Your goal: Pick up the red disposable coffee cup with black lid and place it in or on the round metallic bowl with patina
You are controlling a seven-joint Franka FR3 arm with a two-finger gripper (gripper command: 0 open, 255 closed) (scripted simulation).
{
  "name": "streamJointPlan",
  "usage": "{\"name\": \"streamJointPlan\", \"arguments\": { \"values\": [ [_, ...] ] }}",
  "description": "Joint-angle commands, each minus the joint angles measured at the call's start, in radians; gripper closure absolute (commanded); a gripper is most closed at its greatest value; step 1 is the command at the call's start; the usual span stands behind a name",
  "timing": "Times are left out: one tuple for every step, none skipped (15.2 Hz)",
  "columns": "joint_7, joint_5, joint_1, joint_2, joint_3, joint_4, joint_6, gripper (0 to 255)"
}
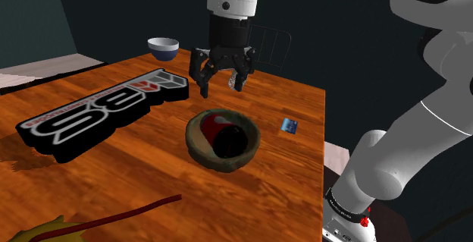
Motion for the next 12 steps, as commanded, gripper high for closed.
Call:
{"name": "streamJointPlan", "arguments": {
  "values": [
    [0.000,0.000,0.000,0.000,0.000,0.000,0.000,0],
    [0.000,0.000,0.000,0.000,0.000,0.000,0.000,0],
    [0.000,0.000,0.000,0.000,0.000,0.000,0.000,0],
    [0.005,-0.006,-0.002,0.013,0.001,0.047,-0.035,0],
    [0.011,-0.012,-0.003,0.028,0.004,0.096,-0.070,0],
    [0.018,-0.019,-0.004,0.045,0.007,0.147,-0.106,0],
    [0.024,-0.025,-0.004,0.060,0.010,0.189,-0.134,0],
    [0.024,-0.025,-0.004,0.060,0.010,0.189,-0.134,0],
    [0.024,-0.025,-0.004,0.060,0.010,0.189,-0.134,0],
    [0.024,-0.025,-0.004,0.060,0.010,0.189,-0.134,0],
    [0.024,-0.025,-0.004,0.060,0.010,0.189,-0.134,0],
    [0.024,-0.025,-0.004,0.060,0.010,0.189,-0.134,0]
  ]
}}
